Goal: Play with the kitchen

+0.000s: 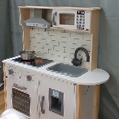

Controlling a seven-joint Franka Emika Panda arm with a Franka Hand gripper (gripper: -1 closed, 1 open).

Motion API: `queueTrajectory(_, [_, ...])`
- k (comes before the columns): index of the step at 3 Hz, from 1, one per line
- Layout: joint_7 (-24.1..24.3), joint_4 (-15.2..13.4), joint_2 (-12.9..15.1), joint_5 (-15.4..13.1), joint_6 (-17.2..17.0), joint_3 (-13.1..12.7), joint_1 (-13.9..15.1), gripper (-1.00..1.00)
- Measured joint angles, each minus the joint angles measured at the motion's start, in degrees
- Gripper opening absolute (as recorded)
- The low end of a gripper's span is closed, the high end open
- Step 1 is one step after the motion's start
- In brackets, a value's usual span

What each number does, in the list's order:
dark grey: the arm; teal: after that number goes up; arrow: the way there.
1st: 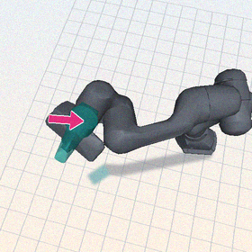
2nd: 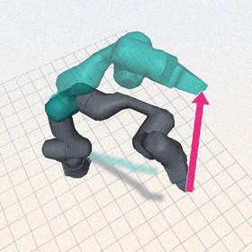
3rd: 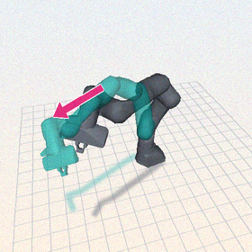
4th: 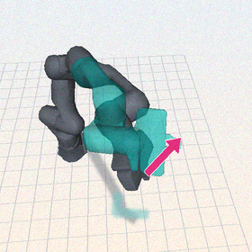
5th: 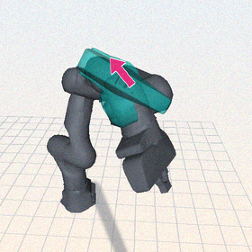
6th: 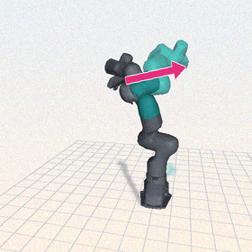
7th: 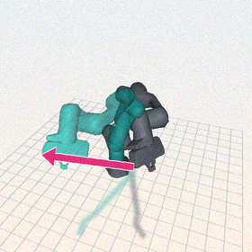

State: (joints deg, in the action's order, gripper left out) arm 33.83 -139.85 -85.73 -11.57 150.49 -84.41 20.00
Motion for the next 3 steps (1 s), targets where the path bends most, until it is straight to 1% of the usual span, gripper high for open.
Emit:
queueTrajectory(1, [-8.6, 1.4, 0.1, -0.6, 0.0, 2.0, 0.0, 1.00])
queueTrajectory(2, [-15.9, 2.0, 0.2, -0.6, 0.2, 3.0, 0.0, 1.00])
queueTrajectory(3, [-23.7, 2.3, 0.9, -0.6, 0.3, 3.3, 0.1, 1.00])
